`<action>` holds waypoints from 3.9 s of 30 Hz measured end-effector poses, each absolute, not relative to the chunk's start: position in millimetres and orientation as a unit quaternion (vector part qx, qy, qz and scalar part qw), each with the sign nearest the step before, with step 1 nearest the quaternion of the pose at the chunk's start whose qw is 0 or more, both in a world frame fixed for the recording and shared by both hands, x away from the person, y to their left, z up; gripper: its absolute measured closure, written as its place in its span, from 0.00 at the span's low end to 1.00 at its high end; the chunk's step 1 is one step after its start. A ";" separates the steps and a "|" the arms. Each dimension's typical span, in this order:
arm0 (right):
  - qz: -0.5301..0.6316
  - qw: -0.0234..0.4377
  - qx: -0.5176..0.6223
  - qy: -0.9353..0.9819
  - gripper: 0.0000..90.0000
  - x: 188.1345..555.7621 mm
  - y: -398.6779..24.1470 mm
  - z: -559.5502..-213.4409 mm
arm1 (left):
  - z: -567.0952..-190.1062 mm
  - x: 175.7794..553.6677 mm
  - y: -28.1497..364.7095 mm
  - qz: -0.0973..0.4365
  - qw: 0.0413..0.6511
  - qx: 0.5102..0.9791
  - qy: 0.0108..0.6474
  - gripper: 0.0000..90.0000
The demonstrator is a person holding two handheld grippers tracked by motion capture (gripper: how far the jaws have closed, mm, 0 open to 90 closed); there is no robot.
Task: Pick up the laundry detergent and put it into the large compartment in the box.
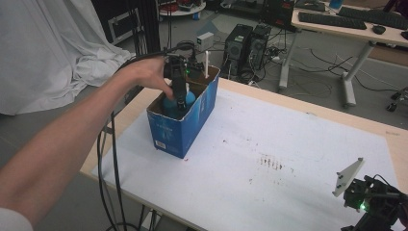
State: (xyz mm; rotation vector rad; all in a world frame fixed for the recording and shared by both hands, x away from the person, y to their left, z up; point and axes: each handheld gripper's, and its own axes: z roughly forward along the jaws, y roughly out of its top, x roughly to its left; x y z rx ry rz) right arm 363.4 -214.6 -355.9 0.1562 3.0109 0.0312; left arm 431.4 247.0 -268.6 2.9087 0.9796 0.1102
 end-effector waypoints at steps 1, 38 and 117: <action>0.011 0.063 0.050 0.997 0.15 363.7 -214.8 -356.1 | -268.7 431.3 246.7 0.036 0.035 0.946 0.319 0.42; 0.013 0.059 0.050 0.997 0.15 361.5 -215.4 -358.5 | -268.3 428.2 250.3 0.034 0.041 0.944 0.325 0.31; 0.029 0.069 0.078 0.994 0.15 365.2 -219.7 -347.7 | -257.3 392.3 58.2 0.061 0.068 0.986 0.139 0.18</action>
